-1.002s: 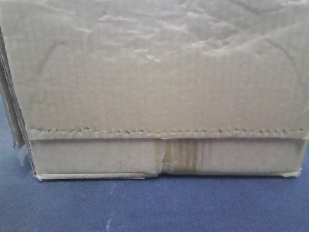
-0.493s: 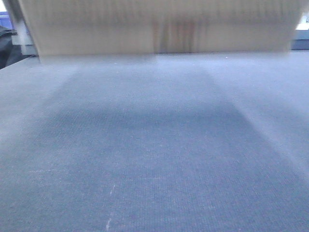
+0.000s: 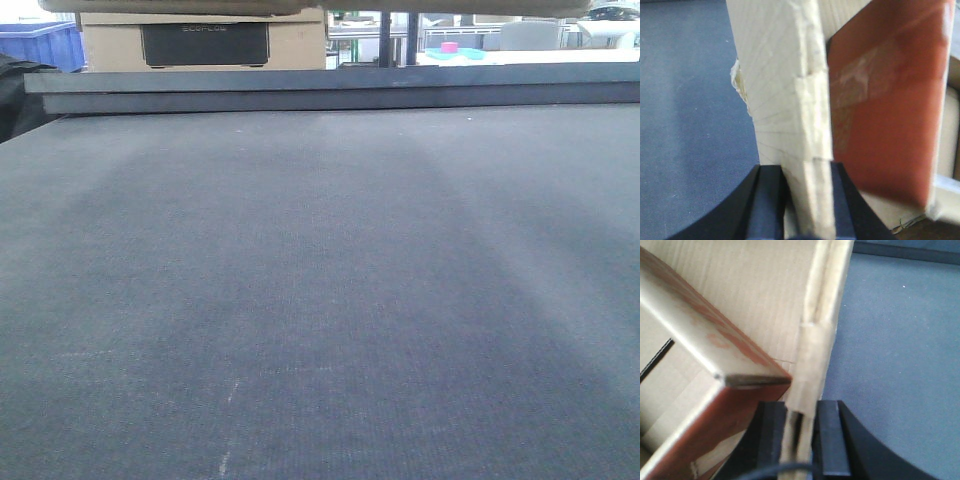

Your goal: Stack two boxes on right shelf middle

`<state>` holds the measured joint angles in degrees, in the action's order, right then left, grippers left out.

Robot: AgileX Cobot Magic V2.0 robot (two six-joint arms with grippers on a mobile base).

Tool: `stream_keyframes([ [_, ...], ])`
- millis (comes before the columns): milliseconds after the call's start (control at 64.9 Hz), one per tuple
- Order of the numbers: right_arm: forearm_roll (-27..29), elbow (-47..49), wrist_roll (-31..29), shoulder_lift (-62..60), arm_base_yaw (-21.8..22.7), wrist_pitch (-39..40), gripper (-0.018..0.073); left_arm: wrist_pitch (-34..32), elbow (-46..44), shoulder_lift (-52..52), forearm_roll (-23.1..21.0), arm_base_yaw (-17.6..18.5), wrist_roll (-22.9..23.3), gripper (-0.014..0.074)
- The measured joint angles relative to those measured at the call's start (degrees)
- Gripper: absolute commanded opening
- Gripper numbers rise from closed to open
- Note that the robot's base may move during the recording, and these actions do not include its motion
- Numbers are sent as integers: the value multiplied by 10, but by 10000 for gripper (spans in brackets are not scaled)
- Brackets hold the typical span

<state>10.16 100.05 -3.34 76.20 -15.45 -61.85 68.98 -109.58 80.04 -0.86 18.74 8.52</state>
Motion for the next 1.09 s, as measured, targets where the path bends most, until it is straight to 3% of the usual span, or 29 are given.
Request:
stream_keyframes([
  [1095, 1, 0, 0, 0, 0, 0, -162, 0, 0, 0, 0, 0, 0, -111],
])
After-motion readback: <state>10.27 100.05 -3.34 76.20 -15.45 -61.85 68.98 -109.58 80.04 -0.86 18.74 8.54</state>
